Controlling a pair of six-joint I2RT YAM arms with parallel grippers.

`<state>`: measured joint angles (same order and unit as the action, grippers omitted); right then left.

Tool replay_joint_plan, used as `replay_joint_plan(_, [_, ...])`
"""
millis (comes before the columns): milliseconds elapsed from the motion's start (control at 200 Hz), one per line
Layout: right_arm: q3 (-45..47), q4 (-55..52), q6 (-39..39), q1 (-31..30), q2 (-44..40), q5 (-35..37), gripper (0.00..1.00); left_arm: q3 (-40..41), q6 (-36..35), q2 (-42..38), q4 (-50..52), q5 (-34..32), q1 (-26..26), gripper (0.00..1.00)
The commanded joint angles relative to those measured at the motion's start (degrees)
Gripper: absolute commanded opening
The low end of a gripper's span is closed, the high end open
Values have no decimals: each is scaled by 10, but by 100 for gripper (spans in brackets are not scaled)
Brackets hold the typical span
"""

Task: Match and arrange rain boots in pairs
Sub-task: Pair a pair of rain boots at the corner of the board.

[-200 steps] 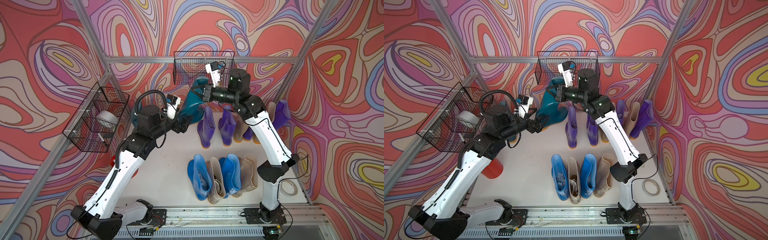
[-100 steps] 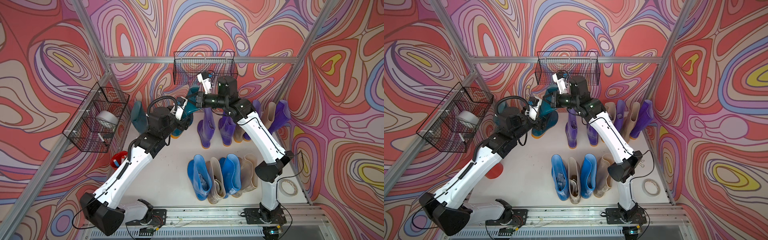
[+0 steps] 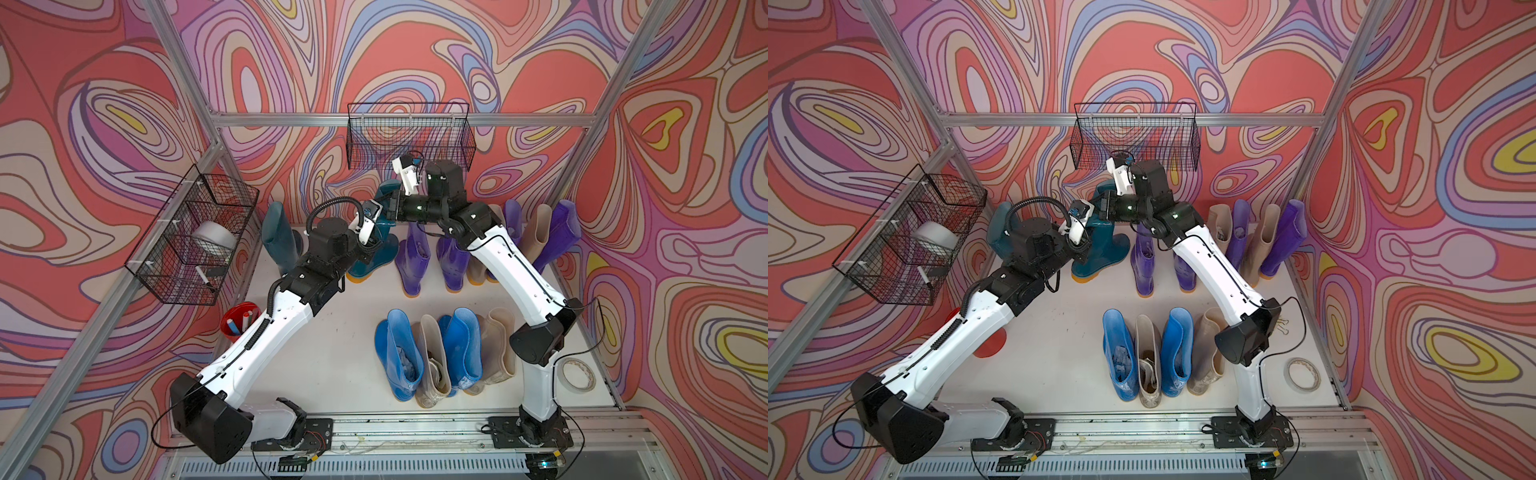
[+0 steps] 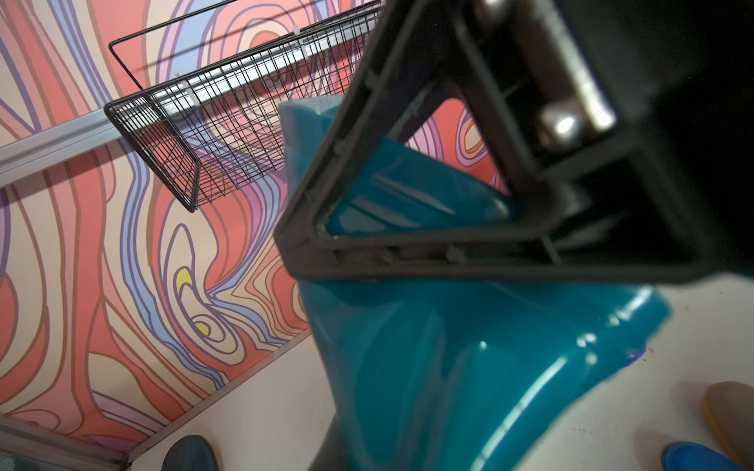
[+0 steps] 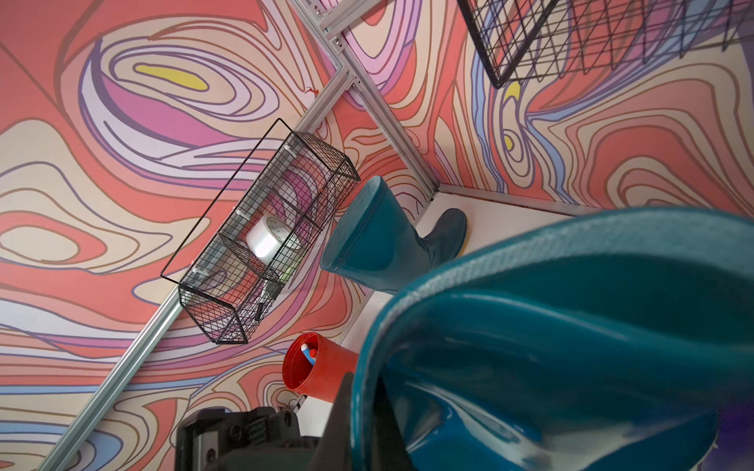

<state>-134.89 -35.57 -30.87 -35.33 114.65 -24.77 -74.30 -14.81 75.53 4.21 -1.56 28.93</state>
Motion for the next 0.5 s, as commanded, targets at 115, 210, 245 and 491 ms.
replay_joint_plan(115, [-13,49,7,-3,-29,-10,19,-3,8,7,-21,-27,-5,0])
replay_joint_plan(210, [-22,45,15,-3,-35,-5,28,-6,14,6,-10,-43,-5,0])
replay_joint_plan(245, [-23,45,17,-3,-38,-1,33,-5,17,5,-8,-49,-5,0])
replay_joint_plan(491, [75,84,26,1,-127,43,48,-4,34,2,11,-94,-9,0])
